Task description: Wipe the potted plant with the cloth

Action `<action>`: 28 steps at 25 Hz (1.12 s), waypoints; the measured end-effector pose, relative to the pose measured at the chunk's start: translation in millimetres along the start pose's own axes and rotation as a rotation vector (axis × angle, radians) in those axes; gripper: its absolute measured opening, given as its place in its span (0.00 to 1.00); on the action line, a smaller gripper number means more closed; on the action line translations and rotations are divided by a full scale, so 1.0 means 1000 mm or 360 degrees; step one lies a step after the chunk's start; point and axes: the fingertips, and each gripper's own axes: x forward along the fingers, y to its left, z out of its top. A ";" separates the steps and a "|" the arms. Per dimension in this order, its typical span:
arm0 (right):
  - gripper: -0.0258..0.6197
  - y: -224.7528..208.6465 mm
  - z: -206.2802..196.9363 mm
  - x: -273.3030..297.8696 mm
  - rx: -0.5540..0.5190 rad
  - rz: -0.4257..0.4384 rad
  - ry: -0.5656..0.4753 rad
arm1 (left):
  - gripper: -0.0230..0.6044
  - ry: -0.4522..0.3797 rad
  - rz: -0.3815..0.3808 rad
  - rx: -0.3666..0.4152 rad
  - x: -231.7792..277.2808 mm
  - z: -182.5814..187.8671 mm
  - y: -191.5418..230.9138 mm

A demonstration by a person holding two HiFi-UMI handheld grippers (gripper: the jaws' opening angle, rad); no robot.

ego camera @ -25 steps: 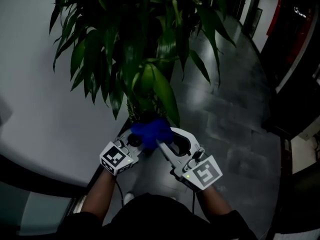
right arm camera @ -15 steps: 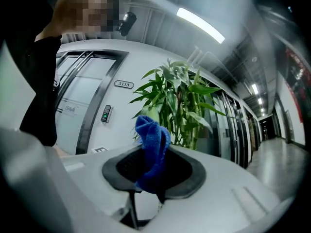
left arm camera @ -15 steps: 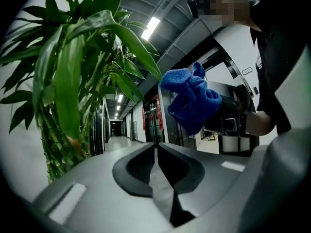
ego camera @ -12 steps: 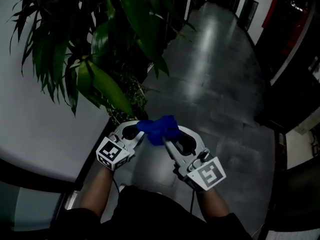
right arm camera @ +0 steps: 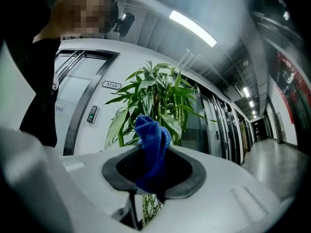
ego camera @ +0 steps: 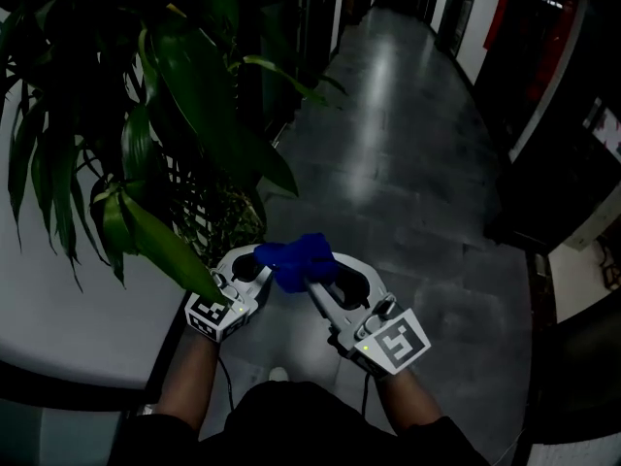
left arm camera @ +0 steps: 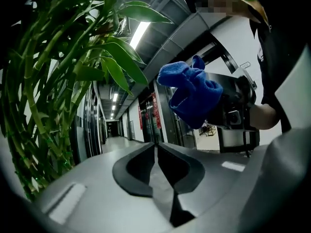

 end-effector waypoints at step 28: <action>0.21 -0.153 0.028 0.064 0.0027 0.1019 -0.0214 | 0.08 0.0082 0.1156 0.0037 0.014 0.035 0.081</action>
